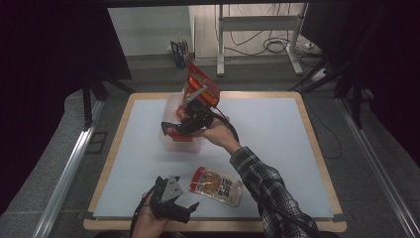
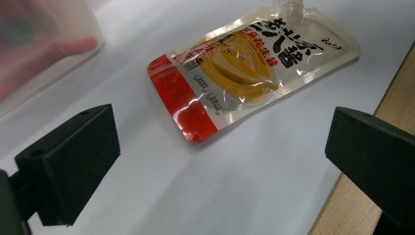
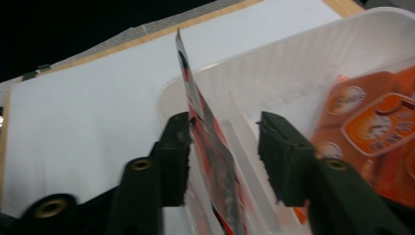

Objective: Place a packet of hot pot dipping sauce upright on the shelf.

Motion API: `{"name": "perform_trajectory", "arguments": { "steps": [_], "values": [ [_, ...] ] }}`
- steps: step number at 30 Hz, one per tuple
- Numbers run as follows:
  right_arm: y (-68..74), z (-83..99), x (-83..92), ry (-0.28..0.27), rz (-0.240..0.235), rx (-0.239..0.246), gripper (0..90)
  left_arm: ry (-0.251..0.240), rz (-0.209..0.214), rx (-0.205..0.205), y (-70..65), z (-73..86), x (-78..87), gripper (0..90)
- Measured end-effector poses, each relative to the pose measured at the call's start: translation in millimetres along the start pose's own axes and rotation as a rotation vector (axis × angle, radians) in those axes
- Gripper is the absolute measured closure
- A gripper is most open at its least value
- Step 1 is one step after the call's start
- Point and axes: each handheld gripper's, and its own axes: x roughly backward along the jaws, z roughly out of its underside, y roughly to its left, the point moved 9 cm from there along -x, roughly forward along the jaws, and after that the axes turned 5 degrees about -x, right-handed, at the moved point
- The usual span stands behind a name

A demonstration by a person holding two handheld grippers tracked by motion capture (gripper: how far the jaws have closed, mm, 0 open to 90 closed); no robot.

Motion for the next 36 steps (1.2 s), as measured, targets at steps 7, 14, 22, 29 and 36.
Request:
{"name": "perform_trajectory", "arguments": {
  "steps": [7, 14, 22, 29, 36],
  "values": [
    [-6.9, 13.8, 15.2, -0.03, 0.033, -0.005, 30.8, 0.005, 0.011, 0.011, -0.5, 0.6, -1.6, 0.0],
    [-10.0, 28.6, 30.8, -0.056, 0.068, 0.003, 18.7, 0.004, 0.028, 0.023, -1.5, 0.2, -2.4, 0.2],
    [-2.9, 48.8, 41.5, -0.086, 0.082, 0.009, 6.8, -0.008, 0.056, 0.049, -1.4, -0.8, -1.2, 3.2],
    [0.9, 69.9, 47.7, -0.096, 0.075, 0.011, 2.2, 0.003, 0.062, 0.038, -3.1, 0.0, -2.8, 3.4],
    [5.2, 90.8, 56.9, -0.112, 0.063, -0.018, 0.0, 0.009, 0.071, 0.052, -0.1, 0.7, -2.7, 3.2]
  ]
}}
